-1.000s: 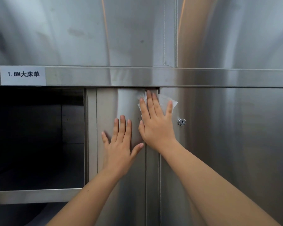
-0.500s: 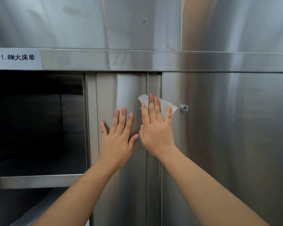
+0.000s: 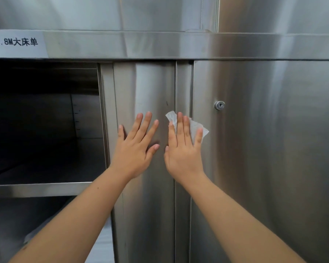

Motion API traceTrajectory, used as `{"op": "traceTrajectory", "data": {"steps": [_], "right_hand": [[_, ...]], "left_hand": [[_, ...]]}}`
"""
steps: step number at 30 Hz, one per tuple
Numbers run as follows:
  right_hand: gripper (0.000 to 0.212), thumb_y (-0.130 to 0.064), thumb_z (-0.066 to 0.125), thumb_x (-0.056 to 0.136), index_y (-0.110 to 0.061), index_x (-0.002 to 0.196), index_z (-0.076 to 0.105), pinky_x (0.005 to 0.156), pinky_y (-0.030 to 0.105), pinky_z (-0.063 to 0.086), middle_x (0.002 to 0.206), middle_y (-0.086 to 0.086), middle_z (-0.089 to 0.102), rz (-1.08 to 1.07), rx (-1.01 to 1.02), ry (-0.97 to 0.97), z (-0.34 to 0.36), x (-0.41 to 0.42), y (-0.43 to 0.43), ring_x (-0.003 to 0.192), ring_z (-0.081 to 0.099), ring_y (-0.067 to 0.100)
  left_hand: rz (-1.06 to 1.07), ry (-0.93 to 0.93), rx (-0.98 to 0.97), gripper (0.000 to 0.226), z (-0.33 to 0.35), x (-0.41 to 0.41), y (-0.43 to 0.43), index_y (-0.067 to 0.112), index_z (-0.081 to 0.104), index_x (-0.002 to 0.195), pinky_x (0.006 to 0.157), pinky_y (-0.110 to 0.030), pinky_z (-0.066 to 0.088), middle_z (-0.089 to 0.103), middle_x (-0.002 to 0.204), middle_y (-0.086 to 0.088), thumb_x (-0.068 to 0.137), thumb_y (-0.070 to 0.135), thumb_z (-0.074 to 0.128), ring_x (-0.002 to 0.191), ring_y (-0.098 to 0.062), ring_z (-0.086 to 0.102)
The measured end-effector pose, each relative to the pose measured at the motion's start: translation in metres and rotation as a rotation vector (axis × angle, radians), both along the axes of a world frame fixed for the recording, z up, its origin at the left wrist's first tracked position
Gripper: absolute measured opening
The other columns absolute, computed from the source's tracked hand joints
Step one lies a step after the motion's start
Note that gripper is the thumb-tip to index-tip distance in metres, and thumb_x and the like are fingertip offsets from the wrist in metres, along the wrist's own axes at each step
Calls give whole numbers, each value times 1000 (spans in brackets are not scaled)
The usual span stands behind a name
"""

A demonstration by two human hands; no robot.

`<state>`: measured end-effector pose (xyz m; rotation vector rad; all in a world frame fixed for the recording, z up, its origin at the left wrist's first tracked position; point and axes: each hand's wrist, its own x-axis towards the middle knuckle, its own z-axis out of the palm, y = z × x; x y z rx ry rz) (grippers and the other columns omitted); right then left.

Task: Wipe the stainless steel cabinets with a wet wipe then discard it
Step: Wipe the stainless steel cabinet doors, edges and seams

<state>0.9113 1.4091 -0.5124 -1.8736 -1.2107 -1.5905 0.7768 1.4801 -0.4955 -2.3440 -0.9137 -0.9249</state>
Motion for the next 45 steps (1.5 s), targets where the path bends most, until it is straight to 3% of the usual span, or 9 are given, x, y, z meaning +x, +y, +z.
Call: {"op": "traceTrajectory", "data": {"steps": [5,9,11,15,22,38,41,45], "right_hand": [[63,-38,43,88,-5,141,36,103,59,28,147,20,30,-36,-117,18,24,-2,-9,136,29,32],[65,-38,26,96,-4,148,8,108,61,-1,154,19,0,87,-167,90,69,2,-2,143,0,31],[66,-41,24,97,-5,148,2,107,59,-10,154,17,-9,160,-166,127,93,3,1,143,-9,28],[69,-49,21,96,-7,148,4,106,59,-13,155,17,-8,185,-137,127,116,3,5,143,-8,26],[73,-53,19,94,-6,148,5,105,58,-14,155,19,-6,198,-95,125,113,2,9,143,-9,28],[75,-52,18,93,-4,148,4,106,52,-19,154,18,-10,194,-90,126,80,-3,5,142,-11,31],[74,-52,15,92,-4,148,5,106,51,-20,154,18,-9,191,-91,134,74,-3,6,141,-12,31],[72,-50,22,92,-3,147,16,108,52,-14,154,18,0,202,-48,138,64,-6,7,142,-3,32]], "left_hand": [[-13,37,1,59,3,-5,1,33,-23,139,112,-50,-9,-31,149,7,87,54,-3,137,-11,-29],[-20,28,-16,58,3,-4,2,34,-24,138,111,-48,-11,-33,147,8,89,54,1,136,-10,-31],[-31,24,-18,57,2,-4,3,34,-21,139,111,-48,-11,-32,148,8,91,56,1,137,-12,-30],[-53,13,-4,61,2,-4,3,31,-12,143,110,-48,-11,-24,151,6,88,56,-1,140,-16,-22],[-52,-11,6,62,-1,-1,5,30,-11,144,110,-49,-12,-23,152,6,90,56,3,140,-15,-22],[-11,-24,8,59,-3,2,1,33,-26,138,112,-49,-11,-29,150,7,86,55,-9,138,-11,-28],[-51,-75,-4,59,-4,3,-6,31,-16,141,113,-48,-6,-20,152,6,88,54,-3,141,-13,-20],[-47,-120,42,59,-17,2,-13,21,12,146,109,-52,4,8,155,-3,93,47,16,143,-26,6]]}}
